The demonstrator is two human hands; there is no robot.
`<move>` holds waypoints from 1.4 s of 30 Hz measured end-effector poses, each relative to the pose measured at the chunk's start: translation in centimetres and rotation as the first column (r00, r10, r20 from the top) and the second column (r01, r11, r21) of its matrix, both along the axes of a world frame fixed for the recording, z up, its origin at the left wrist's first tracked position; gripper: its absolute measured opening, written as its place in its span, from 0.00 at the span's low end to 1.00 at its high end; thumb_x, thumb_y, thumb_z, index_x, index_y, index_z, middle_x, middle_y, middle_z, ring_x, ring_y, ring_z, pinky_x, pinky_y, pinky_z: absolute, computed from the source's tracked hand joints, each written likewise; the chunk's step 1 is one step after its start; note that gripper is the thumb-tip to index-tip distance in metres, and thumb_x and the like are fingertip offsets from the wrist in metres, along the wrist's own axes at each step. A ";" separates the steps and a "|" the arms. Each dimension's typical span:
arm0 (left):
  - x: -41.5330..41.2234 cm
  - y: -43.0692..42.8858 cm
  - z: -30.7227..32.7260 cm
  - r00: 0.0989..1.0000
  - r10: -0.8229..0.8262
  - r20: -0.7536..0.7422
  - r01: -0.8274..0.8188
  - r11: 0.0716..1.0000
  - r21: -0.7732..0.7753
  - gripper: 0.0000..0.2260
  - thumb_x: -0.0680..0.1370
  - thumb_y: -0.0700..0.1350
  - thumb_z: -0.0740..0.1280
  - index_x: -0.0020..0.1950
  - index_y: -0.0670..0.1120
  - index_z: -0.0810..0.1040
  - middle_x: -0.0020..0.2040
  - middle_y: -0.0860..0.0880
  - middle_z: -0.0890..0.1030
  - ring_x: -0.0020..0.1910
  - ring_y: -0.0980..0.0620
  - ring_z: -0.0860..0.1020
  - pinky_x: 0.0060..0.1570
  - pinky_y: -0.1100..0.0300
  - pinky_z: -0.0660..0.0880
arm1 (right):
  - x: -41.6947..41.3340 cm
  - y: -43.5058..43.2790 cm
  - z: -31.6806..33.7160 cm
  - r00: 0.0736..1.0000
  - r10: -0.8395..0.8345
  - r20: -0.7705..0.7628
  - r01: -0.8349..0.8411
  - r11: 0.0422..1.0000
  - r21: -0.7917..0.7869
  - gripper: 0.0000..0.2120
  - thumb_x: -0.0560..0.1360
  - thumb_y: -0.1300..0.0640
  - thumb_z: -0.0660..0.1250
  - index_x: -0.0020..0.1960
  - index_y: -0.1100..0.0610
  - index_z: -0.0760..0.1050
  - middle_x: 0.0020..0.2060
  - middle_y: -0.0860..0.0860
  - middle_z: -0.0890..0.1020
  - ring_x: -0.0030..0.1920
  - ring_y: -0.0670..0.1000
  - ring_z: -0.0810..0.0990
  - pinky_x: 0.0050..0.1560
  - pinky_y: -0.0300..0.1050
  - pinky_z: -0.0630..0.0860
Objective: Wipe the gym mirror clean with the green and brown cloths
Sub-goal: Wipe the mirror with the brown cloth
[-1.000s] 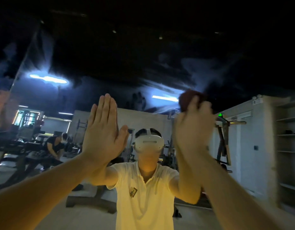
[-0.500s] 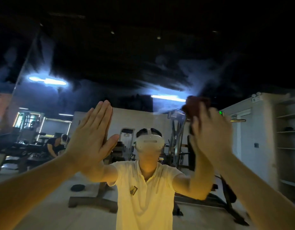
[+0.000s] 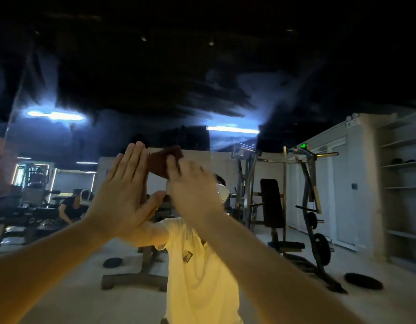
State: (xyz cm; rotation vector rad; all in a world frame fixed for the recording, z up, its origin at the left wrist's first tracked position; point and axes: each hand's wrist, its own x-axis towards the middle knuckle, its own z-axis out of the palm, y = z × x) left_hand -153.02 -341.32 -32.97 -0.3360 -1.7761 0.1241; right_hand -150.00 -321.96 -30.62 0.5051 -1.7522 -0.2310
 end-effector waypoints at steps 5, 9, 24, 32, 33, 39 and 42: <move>-0.1 0.3 -0.2 0.998 0.057 -0.007 -0.057 0.998 0.015 0.41 0.83 0.68 0.46 0.84 0.40 0.41 0.85 0.41 0.41 0.84 0.44 0.42 0.81 0.41 0.50 | -0.3 15.9 1.7 0.967 -0.238 -0.091 0.188 0.905 -0.381 0.22 0.80 0.51 0.65 0.70 0.59 0.70 0.48 0.57 0.79 0.43 0.55 0.79 0.49 0.53 0.75; -0.1 1.2 -0.4 0.997 0.078 0.013 -0.079 0.996 0.052 0.46 0.80 0.73 0.46 0.84 0.38 0.41 0.84 0.40 0.40 0.84 0.43 0.40 0.82 0.42 0.47 | -0.7 18.4 2.4 0.981 -0.192 0.010 0.153 0.746 -0.649 0.22 0.84 0.50 0.55 0.72 0.63 0.70 0.49 0.61 0.80 0.39 0.55 0.75 0.44 0.50 0.71; 1.3 0.7 -0.3 0.983 -0.120 0.137 0.099 0.983 0.156 0.41 0.79 0.64 0.51 0.85 0.42 0.46 0.85 0.46 0.43 0.83 0.50 0.40 0.82 0.42 0.46 | -0.3 7.0 -8.1 0.996 0.026 0.086 -0.042 0.982 0.186 0.32 0.76 0.52 0.70 0.77 0.55 0.64 0.59 0.59 0.75 0.59 0.61 0.76 0.61 0.60 0.74; 3.6 4.4 -2.5 0.966 0.111 0.235 -0.155 0.972 0.176 0.50 0.74 0.74 0.45 0.84 0.39 0.43 0.84 0.40 0.42 0.83 0.42 0.42 0.82 0.44 0.48 | 0.9 19.6 1.7 0.991 -0.133 -0.034 0.101 0.876 -0.471 0.26 0.77 0.55 0.72 0.73 0.56 0.70 0.60 0.63 0.71 0.60 0.63 0.72 0.60 0.59 0.71; 4.0 4.2 -2.8 0.959 0.133 0.251 -0.174 0.973 0.152 0.50 0.74 0.74 0.44 0.84 0.39 0.43 0.84 0.40 0.42 0.83 0.42 0.42 0.82 0.44 0.49 | 0.5 19.2 2.0 0.995 -0.093 -0.038 0.061 0.862 -0.504 0.28 0.77 0.56 0.72 0.74 0.57 0.70 0.61 0.63 0.71 0.60 0.63 0.73 0.60 0.59 0.72; 5.1 3.3 -3.9 0.958 0.016 0.287 -0.070 0.982 0.177 0.40 0.79 0.55 0.64 0.85 0.42 0.48 0.85 0.44 0.46 0.84 0.47 0.44 0.81 0.44 0.55 | -0.6 8.7 -1.8 0.981 0.190 -0.028 -0.186 0.904 -0.385 0.33 0.76 0.56 0.68 0.79 0.57 0.63 0.63 0.60 0.69 0.61 0.60 0.72 0.64 0.57 0.70; 5.6 1.2 -5.9 0.982 -0.014 0.187 -0.016 0.987 0.159 0.33 0.79 0.52 0.59 0.82 0.41 0.61 0.83 0.42 0.61 0.82 0.42 0.59 0.78 0.40 0.62 | -0.9 2.8 -7.3 0.954 0.300 0.031 -0.287 0.934 -0.213 0.32 0.76 0.59 0.66 0.79 0.57 0.62 0.60 0.59 0.73 0.59 0.58 0.75 0.61 0.55 0.73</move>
